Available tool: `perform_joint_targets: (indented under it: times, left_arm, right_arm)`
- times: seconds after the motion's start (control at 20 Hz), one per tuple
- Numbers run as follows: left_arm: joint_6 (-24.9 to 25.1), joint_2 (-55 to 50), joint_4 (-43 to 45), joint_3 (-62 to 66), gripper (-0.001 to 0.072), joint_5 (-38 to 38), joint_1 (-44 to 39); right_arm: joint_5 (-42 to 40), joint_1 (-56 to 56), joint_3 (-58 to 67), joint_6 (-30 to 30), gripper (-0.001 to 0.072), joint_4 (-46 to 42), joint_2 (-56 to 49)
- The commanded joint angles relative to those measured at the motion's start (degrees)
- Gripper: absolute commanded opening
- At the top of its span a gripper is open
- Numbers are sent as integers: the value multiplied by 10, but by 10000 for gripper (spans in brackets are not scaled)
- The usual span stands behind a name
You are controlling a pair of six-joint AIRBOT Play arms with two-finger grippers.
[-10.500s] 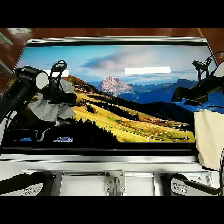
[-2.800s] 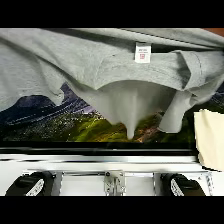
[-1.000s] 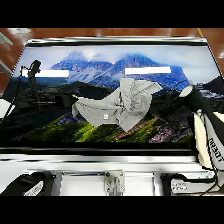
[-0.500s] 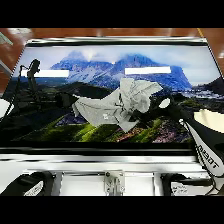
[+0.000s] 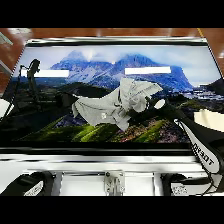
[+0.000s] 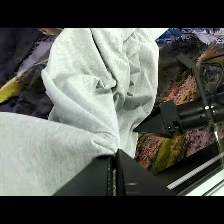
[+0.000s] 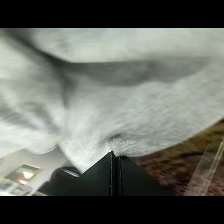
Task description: Fold the shirts.
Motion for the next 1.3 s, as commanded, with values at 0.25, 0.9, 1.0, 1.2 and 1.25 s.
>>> perform_joint_targets:
  times: [0.25, 0.9, 1.0, 1.2, 1.25]
  left_arm:
    - [76, 45, 1, 151, 40, 1, 73]
    - [-21, 184, 116, 502, 40, -25, 227]
    - [-21, 181, 155, 502, 40, -107, 227]
    - [-21, 173, 212, 454, 41, -219, 227]
    - [-21, 173, 216, 427, 41, -229, 227]
  right_arm:
    - [148, -46, 186, -75, 52, -216, 228]
    - [95, -144, 494, 12, 53, -332, 548]
    - [156, -144, 494, 12, 53, -347, 540]
    - [318, -144, 494, 12, 53, -394, 483]
    - [359, -144, 493, 11, 53, -403, 457]
